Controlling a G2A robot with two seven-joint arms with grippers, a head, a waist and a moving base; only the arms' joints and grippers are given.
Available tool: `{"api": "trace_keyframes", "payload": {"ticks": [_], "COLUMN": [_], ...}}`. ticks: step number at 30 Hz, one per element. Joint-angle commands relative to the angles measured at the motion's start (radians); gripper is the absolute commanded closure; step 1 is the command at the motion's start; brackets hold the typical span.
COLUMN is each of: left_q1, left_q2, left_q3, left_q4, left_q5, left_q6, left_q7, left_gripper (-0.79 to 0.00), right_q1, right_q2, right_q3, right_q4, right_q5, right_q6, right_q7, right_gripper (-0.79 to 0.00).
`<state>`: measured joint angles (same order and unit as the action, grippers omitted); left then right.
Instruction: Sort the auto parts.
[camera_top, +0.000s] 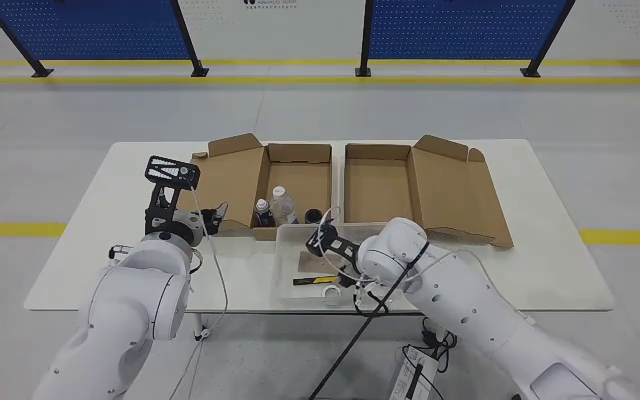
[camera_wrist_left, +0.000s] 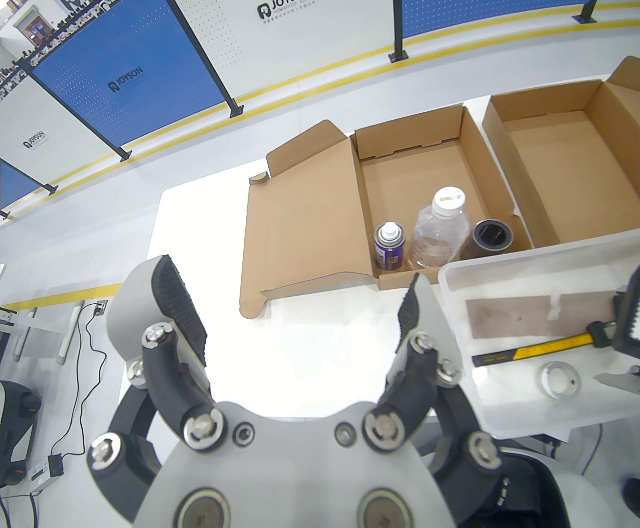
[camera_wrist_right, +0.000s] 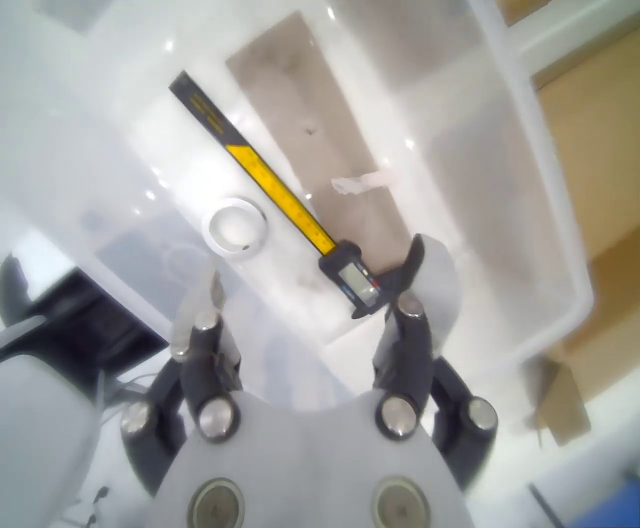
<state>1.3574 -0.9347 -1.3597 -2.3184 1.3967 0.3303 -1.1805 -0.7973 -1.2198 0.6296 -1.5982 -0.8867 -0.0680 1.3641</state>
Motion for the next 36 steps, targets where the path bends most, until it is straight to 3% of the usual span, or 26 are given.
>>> {"api": "trace_keyframes", "payload": {"ticks": [1, 2, 5, 8, 10, 12, 18, 36], "left_q1": [0.000, 0.000, 0.000, 0.000, 0.000, 0.000, 0.000, 0.000], "left_q2": [0.000, 0.000, 0.000, 0.000, 0.000, 0.000, 0.000, 0.000], "left_q3": [0.000, 0.000, 0.000, 0.000, 0.000, 0.000, 0.000, 0.000], "left_q4": [0.000, 0.000, 0.000, 0.000, 0.000, 0.000, 0.000, 0.000], "left_q5": [0.000, 0.000, 0.000, 0.000, 0.000, 0.000, 0.000, 0.000], "left_q6": [0.000, 0.000, 0.000, 0.000, 0.000, 0.000, 0.000, 0.000], "left_q7": [0.000, 0.000, 0.000, 0.000, 0.000, 0.000, 0.000, 0.000], "left_gripper": [-0.785, -0.785, -0.785, -0.785, -0.785, -0.785, -0.785, -0.785], "right_q1": [-0.001, -0.001, 0.000, 0.002, 0.005, 0.006, 0.006, -0.013], "right_q2": [-0.003, -0.005, -0.011, -0.019, -0.024, -0.029, -0.041, -0.056], "right_q3": [-0.002, -0.005, -0.013, -0.024, -0.034, -0.039, -0.052, -0.051], "right_q4": [0.006, 0.008, 0.015, 0.028, 0.037, 0.045, 0.067, 0.119], "right_q5": [0.004, 0.004, 0.010, 0.020, 0.021, 0.026, 0.032, 0.032], "right_q6": [0.003, 0.004, 0.008, 0.006, 0.007, 0.013, 0.026, 0.017], "right_q7": [0.004, 0.005, 0.008, 0.011, 0.013, 0.013, 0.021, 0.009], "right_gripper": [-0.520, -0.557, -0.554, -0.631, -0.557, -0.539, -0.388, -0.305]}}
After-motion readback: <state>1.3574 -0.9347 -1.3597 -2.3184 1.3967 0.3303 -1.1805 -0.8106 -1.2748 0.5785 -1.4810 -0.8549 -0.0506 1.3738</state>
